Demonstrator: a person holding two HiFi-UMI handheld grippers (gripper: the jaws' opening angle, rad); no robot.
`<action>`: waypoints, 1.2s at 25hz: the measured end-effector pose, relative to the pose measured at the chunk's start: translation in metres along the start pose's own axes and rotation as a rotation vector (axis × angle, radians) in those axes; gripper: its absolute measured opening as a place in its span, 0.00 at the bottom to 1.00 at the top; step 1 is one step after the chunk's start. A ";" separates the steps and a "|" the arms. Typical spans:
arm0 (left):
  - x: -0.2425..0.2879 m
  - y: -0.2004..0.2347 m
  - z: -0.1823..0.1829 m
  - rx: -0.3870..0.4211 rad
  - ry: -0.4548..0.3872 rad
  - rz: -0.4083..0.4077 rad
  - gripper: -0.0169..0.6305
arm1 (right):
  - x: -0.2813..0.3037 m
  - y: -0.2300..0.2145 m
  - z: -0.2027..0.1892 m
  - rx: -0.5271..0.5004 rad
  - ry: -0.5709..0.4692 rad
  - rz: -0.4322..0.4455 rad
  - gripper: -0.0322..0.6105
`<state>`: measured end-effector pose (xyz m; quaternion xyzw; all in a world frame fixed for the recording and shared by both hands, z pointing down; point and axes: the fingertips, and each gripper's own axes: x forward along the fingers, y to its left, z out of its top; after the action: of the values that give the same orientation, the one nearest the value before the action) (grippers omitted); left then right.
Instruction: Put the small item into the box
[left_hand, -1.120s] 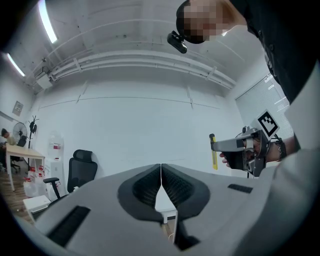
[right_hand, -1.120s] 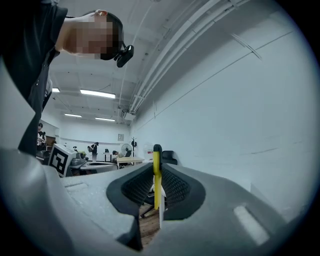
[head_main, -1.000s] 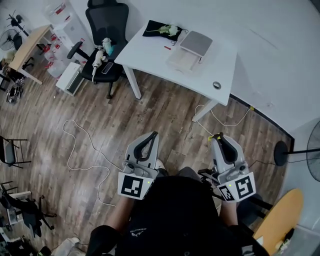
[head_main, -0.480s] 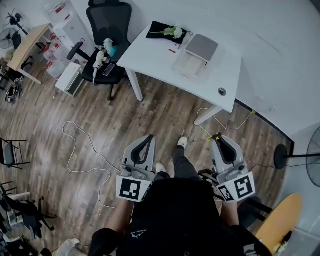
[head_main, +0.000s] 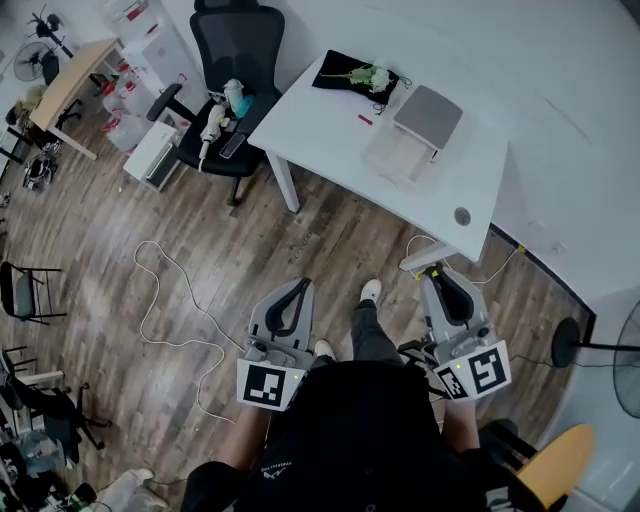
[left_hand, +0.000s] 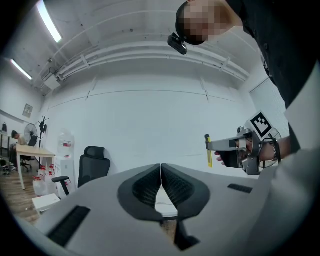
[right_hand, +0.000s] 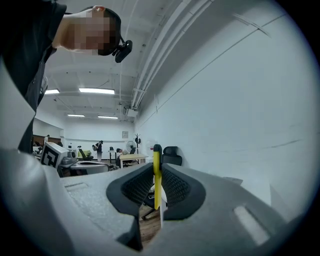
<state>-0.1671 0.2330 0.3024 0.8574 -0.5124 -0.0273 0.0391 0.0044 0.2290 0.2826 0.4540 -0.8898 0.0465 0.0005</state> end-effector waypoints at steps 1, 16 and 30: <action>0.010 0.004 0.000 0.002 0.003 0.007 0.04 | 0.008 -0.007 0.001 0.004 0.002 0.004 0.14; 0.146 0.027 0.025 0.040 -0.014 0.141 0.04 | 0.114 -0.136 0.023 0.039 0.000 0.127 0.14; 0.229 0.024 0.020 0.060 -0.015 0.161 0.04 | 0.165 -0.209 0.024 0.045 0.003 0.183 0.14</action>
<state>-0.0812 0.0189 0.2835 0.8138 -0.5808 -0.0151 0.0114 0.0773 -0.0285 0.2828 0.3708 -0.9262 0.0668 -0.0124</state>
